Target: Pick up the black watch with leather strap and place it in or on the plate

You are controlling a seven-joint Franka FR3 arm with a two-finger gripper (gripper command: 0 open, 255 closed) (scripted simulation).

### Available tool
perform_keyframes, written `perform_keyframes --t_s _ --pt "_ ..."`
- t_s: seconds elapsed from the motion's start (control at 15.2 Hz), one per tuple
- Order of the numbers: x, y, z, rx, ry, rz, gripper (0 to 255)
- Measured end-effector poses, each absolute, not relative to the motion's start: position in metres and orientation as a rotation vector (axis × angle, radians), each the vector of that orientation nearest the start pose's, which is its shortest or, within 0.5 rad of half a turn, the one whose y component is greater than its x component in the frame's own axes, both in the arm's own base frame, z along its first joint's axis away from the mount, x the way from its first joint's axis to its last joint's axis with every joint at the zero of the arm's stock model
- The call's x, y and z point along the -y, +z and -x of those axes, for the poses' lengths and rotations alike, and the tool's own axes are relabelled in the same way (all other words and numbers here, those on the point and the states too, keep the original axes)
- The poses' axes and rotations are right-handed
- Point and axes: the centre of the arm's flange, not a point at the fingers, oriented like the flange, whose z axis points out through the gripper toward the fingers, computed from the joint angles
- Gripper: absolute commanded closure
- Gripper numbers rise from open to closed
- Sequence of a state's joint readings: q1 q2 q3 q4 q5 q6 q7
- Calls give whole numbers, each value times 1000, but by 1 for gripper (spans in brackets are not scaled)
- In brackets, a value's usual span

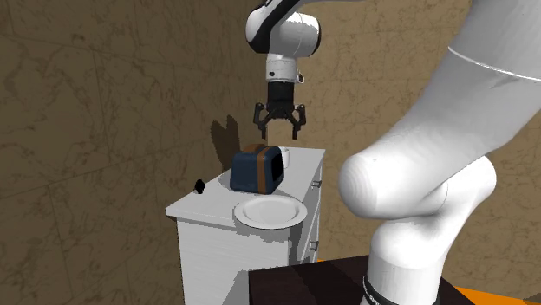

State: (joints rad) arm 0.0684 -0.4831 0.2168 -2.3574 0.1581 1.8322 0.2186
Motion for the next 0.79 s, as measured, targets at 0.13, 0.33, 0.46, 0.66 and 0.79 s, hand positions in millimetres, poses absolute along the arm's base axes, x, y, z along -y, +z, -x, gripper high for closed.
perform_keyframes --t_s 0.13,0.33,0.46,0.66,0.79 --pt "-154 484 -393 2 100 3097 0" --pt "-182 465 -409 15 109 3091 0" --pt "-201 453 -423 24 115 3087 0" --pt "-232 436 -440 38 124 3080 0" --pt "-252 424 -449 51 182 3089 0"
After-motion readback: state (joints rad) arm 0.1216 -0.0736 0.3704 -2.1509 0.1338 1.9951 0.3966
